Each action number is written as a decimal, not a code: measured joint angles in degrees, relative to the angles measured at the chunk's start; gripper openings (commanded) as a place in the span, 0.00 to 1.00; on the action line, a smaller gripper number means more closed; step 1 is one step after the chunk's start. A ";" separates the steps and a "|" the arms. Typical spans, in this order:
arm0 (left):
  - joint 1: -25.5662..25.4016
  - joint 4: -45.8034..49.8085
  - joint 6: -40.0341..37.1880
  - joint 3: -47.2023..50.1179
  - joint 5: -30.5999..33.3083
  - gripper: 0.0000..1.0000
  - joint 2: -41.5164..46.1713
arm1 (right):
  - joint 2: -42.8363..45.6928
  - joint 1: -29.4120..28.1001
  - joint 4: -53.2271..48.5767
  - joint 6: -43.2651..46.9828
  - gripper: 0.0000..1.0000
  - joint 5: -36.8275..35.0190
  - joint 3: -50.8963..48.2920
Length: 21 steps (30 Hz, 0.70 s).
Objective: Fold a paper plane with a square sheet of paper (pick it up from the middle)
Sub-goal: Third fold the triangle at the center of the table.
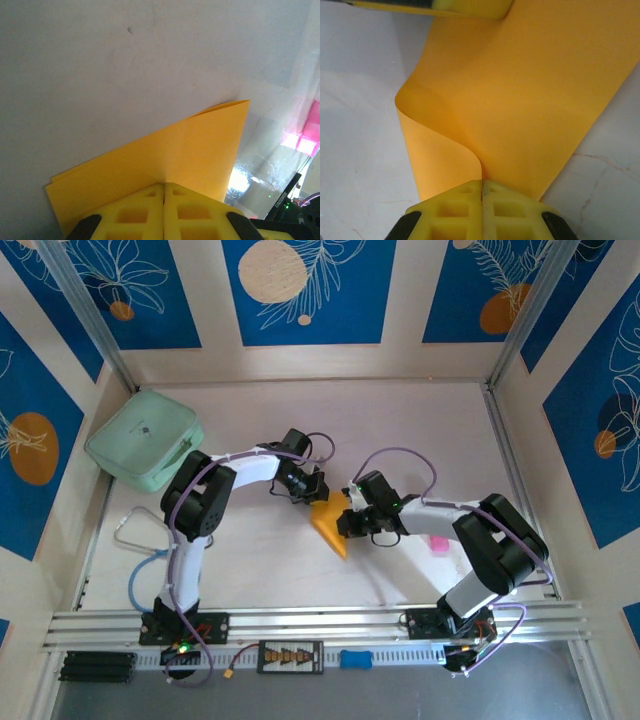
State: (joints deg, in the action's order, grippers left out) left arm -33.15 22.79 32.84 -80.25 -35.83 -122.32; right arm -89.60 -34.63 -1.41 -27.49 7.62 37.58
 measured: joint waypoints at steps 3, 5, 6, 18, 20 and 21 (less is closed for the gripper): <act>0.00 0.00 0.00 0.00 0.00 0.09 0.00 | 0.00 0.04 -0.07 0.00 0.00 -0.04 0.42; 0.00 0.00 -0.02 0.00 0.00 0.08 0.00 | 0.00 0.04 -0.24 0.00 0.00 -0.17 0.46; 0.00 0.00 0.00 0.00 0.00 0.08 0.00 | 0.00 0.04 -0.42 0.00 0.00 -0.17 0.46; 0.00 0.00 0.00 0.00 0.00 0.08 0.00 | 0.00 0.04 -1.95 -0.02 0.00 -0.17 0.57; 0.00 0.00 0.00 0.00 0.00 0.08 0.00 | 0.00 0.04 -1.95 -0.02 0.00 -0.17 0.57; 0.00 0.00 0.00 0.00 0.00 0.08 0.00 | 0.00 0.04 -1.99 -0.02 0.00 -0.17 0.57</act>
State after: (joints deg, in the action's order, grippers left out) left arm -33.15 22.79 32.84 -80.25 -35.83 -122.32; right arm -89.60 -34.59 -3.40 -27.51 7.44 38.15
